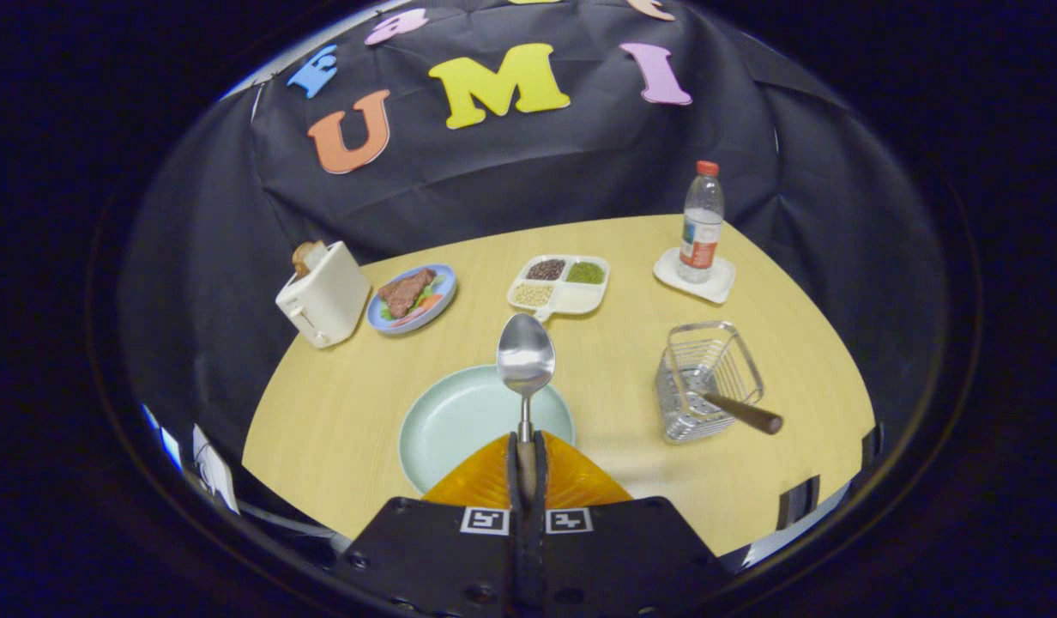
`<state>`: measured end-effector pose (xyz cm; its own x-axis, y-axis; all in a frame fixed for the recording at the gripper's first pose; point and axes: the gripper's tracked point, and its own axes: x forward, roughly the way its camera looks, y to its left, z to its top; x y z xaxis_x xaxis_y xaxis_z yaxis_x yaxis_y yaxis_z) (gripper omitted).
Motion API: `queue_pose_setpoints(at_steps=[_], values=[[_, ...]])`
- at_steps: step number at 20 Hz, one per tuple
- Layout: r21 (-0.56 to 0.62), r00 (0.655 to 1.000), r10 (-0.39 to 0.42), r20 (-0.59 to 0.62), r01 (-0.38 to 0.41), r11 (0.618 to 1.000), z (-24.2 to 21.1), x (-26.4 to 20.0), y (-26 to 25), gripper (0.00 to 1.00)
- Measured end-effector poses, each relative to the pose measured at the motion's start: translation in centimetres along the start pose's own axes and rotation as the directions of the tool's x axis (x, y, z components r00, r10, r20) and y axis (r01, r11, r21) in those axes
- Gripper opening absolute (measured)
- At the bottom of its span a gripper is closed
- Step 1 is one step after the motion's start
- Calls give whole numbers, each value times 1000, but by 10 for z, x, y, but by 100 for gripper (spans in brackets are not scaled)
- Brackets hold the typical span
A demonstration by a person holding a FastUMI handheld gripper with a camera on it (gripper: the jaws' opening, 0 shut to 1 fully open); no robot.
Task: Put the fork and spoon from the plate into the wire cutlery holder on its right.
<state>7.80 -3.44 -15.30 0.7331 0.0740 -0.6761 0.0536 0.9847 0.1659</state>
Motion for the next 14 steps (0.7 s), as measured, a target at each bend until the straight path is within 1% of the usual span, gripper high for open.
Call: queue_pose_setpoints(at_steps=[3,6,10,14], values=[[23,999,-31,29,30,999,17,-23,-39,1],[60,998,-55,39,53,997,26,-35,-74,1],[90,997,-77,30,74,993,31,-38,-115,1],[94,996,-85,22,82,992,36,-32,-142,1]])
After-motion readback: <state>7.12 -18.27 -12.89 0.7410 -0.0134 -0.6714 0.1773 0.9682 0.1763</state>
